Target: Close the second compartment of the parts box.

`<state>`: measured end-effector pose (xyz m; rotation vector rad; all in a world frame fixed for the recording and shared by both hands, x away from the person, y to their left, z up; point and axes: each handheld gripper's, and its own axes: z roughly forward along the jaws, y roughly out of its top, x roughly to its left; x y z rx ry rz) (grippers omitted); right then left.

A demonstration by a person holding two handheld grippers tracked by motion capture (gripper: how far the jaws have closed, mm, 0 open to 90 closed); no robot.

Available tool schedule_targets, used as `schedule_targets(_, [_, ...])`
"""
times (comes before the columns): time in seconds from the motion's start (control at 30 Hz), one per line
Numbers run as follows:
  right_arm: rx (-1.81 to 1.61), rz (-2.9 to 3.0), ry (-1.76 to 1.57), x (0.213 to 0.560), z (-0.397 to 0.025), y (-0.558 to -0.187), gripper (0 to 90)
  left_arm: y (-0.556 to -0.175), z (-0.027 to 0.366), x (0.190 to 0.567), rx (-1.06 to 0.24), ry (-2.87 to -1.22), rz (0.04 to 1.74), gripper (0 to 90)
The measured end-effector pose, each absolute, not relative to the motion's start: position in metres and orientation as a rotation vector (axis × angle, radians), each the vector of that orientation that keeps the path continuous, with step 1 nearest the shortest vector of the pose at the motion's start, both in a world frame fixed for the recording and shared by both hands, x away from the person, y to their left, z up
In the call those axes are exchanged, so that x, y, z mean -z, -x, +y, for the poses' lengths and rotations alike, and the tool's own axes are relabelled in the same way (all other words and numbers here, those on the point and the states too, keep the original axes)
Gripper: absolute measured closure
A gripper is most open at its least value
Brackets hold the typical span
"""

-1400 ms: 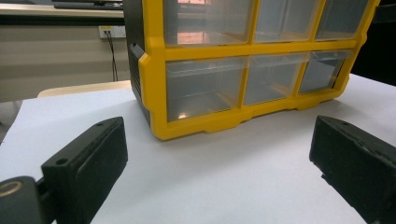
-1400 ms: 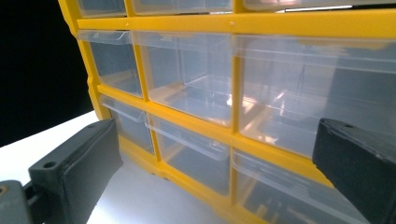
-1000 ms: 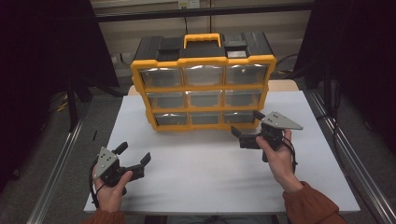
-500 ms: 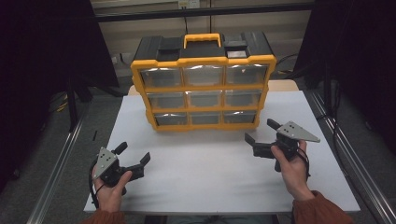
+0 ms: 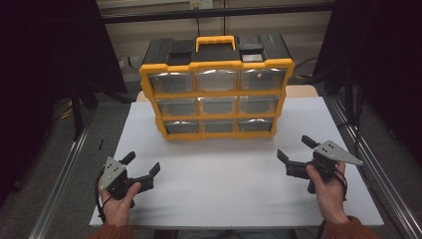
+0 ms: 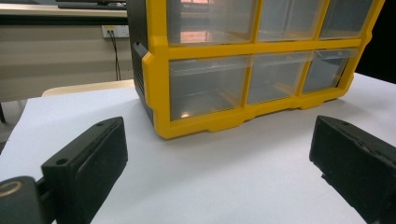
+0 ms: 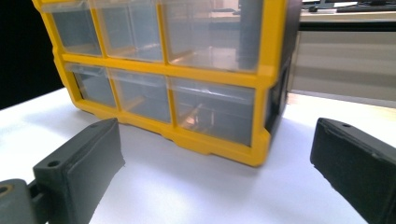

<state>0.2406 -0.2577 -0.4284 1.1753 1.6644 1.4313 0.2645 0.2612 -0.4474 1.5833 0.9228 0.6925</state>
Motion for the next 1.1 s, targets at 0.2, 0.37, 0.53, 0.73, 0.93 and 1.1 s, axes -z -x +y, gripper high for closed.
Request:
schedule_targets(0.2, [-1.387,1.647,-1.195,0.437,-0.272,-0.23,1.1,-0.264,0.262,0.448,-0.676,-1.57,0.921,4.2])
schedule_targets(0.37, [-1.36,1.658,-1.173,0.44,-0.274,-0.221,0.6,-0.263,0.263,0.447,-0.691,-1.578,0.927,4.2])
schedule_targets(0.53, [-1.345,1.641,-1.182,0.444,-0.282,-0.21,2.3,-0.262,0.265,0.448,-0.688,-1.567,0.932,4.2])
schedule_targets(0.73, [-1.318,1.641,-1.24,0.453,-0.288,-0.201,2.4,-0.261,0.266,0.448,-0.702,-1.57,0.942,4.2])
schedule_targets(0.93, [-1.325,1.608,-1.232,0.451,-0.291,-0.201,2.2,-0.261,0.265,0.449,-0.684,-1.571,0.933,4.2])
schedule_targets(1.1, [-1.32,1.618,-1.229,0.452,-0.29,-0.204,2.2,-0.261,0.262,0.448,-0.679,-1.578,0.927,4.2])
